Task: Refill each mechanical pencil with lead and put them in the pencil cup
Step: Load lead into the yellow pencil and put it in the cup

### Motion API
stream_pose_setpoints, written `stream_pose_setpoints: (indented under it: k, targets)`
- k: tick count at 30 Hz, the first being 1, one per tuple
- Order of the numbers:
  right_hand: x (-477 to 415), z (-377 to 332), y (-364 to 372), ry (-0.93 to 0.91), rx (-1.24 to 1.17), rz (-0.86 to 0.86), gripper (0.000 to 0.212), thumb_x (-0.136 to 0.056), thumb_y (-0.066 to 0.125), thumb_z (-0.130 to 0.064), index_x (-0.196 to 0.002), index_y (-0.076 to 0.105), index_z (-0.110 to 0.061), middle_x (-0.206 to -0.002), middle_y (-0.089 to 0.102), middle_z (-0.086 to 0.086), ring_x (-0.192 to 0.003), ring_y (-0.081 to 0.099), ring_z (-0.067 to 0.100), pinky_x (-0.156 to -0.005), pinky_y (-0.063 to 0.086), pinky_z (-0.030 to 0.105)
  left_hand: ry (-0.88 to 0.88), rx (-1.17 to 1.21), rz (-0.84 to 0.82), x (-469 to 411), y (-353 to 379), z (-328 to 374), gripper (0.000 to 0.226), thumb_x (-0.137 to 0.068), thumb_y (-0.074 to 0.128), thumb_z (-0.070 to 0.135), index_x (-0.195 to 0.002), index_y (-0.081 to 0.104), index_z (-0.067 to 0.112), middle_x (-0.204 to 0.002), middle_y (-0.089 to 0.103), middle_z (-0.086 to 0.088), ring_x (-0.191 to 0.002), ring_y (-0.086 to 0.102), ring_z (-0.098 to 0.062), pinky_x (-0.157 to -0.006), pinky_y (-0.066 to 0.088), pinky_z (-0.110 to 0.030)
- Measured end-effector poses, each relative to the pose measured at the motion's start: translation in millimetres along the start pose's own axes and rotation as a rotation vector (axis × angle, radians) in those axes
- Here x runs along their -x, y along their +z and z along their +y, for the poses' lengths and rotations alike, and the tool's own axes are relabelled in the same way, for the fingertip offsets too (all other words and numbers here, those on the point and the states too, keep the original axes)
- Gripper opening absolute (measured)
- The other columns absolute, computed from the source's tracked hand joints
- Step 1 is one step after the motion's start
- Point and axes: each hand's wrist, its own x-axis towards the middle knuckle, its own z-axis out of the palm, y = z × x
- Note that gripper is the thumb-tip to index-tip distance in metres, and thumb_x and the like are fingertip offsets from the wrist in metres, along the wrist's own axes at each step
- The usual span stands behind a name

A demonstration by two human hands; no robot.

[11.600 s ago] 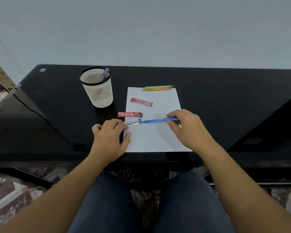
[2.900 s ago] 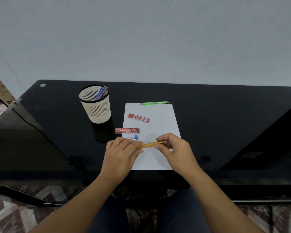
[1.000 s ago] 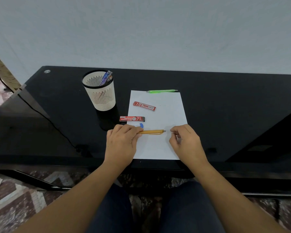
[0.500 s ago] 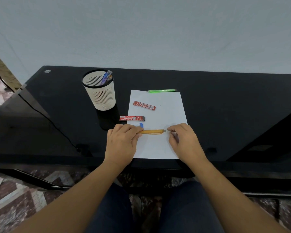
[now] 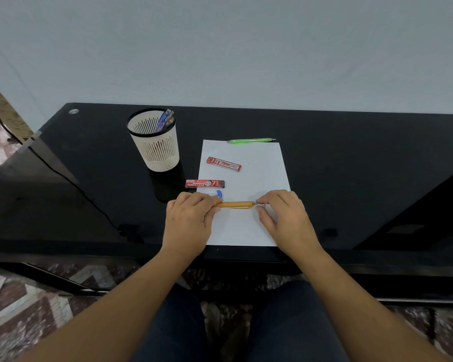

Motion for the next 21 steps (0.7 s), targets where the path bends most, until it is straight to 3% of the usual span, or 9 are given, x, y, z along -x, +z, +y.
stream_pose_setpoints:
  k: [13, 21]
  targets:
    - [2.2, 3.0, 2.3, -0.013, -0.048, 0.030, 0.010, -0.088, 0.064, -0.008, -0.097, 0.065, -0.011, -0.096, 0.062, 0.000, -0.089, 0.054, 0.018, -0.081, 0.050, 0.036, -0.019, -0.008, 0.023, 0.7, 1.2, -1.6, 0.020, -0.088, 0.068, 0.025, -0.107, 0.073, 0.023, -0.099, 0.069, 0.008, -0.091, 0.056, -0.017, -0.074, 0.040, -0.033]
    - [2.1, 4.0, 3.3, 0.046, 0.009, 0.005, 0.004, -0.081, 0.068, -0.016, -0.085, 0.068, -0.014, -0.091, 0.061, -0.003, -0.088, 0.051, 0.013, -0.076, 0.049, 0.037, -0.021, -0.033, 0.028, 1.2, 1.7, -1.5, 0.019, -0.088, 0.067, 0.026, -0.106, 0.072, 0.023, -0.099, 0.068, 0.008, -0.092, 0.055, -0.016, -0.075, 0.038, -0.032]
